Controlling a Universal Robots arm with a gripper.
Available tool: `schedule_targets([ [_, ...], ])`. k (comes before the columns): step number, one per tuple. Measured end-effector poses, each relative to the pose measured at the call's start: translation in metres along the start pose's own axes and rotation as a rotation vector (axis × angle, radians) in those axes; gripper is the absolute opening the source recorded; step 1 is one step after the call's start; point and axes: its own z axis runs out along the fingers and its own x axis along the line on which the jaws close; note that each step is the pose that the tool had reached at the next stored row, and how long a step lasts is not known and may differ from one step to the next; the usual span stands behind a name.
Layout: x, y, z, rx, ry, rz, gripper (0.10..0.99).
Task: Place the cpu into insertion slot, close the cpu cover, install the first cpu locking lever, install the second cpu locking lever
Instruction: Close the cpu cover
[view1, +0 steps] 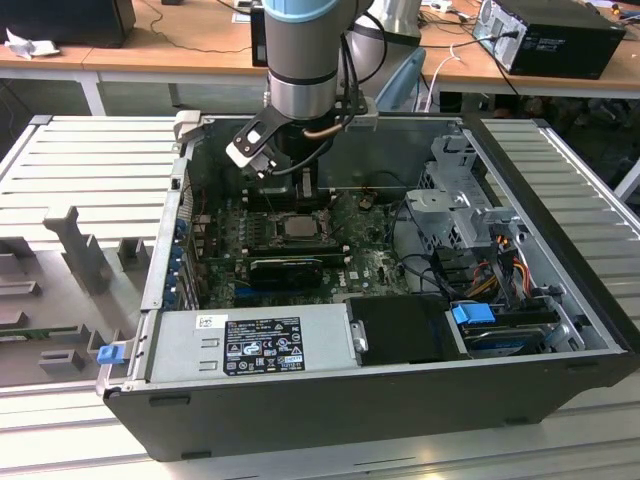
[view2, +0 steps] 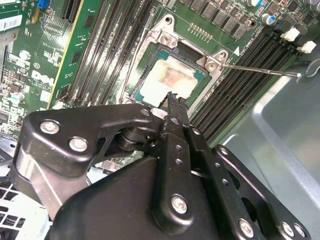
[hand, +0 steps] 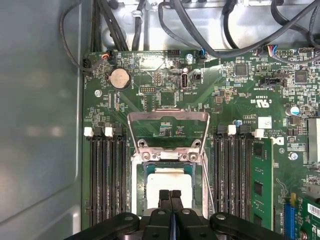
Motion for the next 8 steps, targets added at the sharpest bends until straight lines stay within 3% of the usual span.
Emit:
schedule_targets([
  [4, 0.0005, 0.0002, -0.0033, 0.000, 0.0000, 0.000, 0.106],
  [8, 0.0026, 0.0006, -0.0116, 0.000, -0.0012, 0.000, 0.106],
])
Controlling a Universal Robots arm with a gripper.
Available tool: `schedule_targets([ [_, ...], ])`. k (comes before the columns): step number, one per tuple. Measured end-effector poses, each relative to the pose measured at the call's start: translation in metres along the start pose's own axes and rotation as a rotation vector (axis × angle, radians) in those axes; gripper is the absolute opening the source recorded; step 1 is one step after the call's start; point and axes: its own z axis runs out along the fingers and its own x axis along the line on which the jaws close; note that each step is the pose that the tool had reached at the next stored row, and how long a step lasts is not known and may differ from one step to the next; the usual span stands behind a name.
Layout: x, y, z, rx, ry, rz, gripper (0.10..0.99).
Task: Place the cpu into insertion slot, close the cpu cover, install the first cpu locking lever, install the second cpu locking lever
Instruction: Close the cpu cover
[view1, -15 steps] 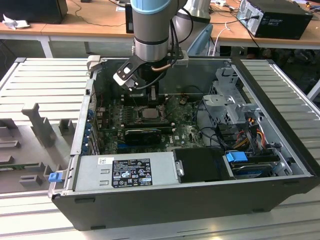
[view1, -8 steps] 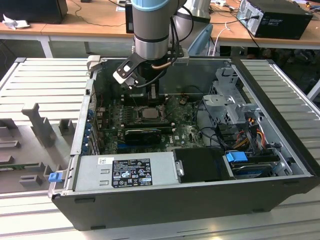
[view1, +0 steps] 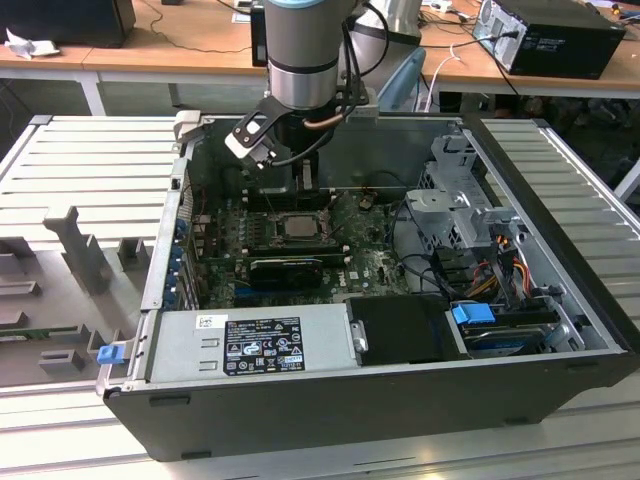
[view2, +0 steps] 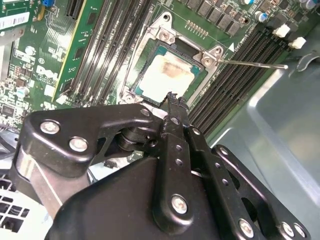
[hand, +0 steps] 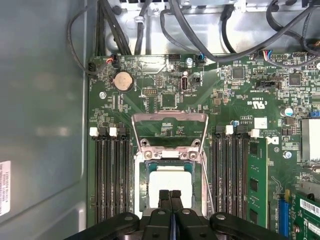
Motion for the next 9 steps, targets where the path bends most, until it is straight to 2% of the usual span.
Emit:
schedule_targets([
  [5, 0.0012, 0.0003, -0.0052, 0.000, -0.0015, 0.000, 0.106],
  [9, 0.0016, 0.0004, -0.0059, 0.000, -0.0016, 0.000, 0.106],
])
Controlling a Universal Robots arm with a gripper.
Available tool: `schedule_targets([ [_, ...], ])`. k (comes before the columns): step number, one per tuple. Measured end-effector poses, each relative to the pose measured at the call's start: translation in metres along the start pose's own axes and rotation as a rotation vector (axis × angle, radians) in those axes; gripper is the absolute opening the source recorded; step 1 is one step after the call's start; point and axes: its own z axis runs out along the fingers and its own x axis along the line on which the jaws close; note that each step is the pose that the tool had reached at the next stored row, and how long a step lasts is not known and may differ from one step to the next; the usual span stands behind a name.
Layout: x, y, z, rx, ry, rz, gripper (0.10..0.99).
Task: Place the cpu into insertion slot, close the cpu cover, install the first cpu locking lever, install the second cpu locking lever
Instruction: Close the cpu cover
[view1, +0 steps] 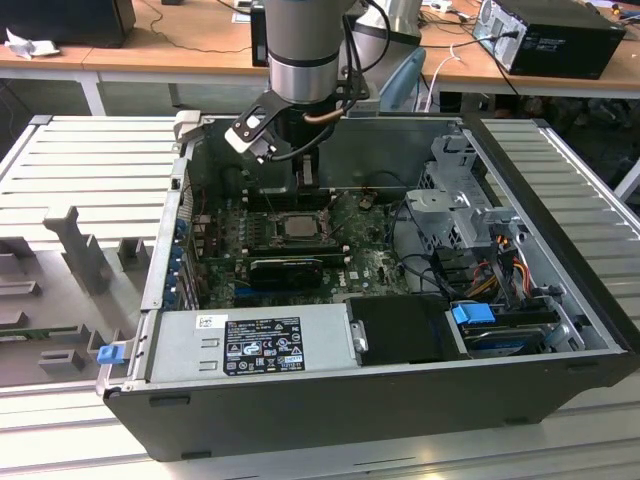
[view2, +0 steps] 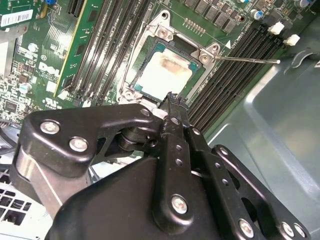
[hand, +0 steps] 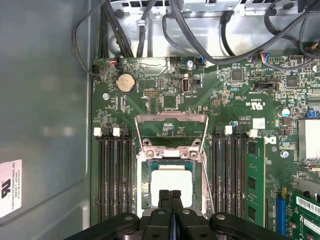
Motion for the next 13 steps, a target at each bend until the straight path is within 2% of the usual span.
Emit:
schedule_targets([
  [13, 0.0011, 0.0045, -0.0023, 0.000, -0.0017, 0.000, 0.106],
])
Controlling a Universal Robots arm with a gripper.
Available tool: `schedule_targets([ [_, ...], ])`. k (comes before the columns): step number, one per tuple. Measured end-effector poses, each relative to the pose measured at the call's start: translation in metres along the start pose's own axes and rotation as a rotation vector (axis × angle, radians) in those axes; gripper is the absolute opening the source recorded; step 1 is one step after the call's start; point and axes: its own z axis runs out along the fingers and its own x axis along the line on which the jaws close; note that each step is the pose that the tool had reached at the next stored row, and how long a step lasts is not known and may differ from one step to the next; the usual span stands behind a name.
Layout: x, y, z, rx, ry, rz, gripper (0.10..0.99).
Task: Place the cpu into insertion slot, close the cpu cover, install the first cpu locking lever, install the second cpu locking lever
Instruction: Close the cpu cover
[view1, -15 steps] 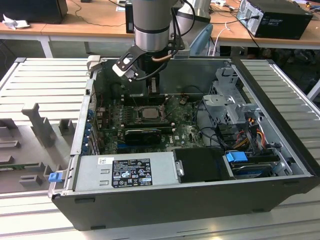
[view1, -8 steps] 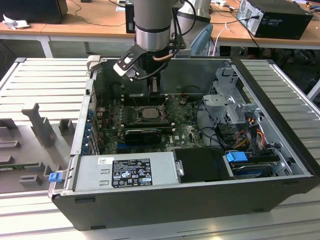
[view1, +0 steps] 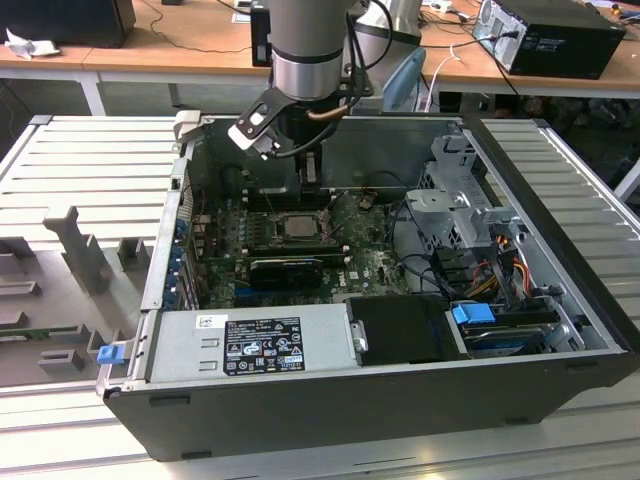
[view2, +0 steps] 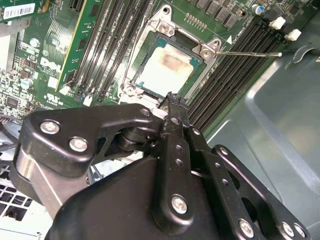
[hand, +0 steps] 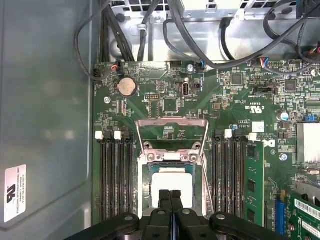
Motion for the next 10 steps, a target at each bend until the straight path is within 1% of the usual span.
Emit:
schedule_targets([
  [6, 0.0003, 0.0027, 0.0001, 0.000, -0.0004, 0.000, 0.106],
  [10, 0.0005, 0.0077, 0.0002, 0.000, -0.0003, 0.000, 0.106],
])
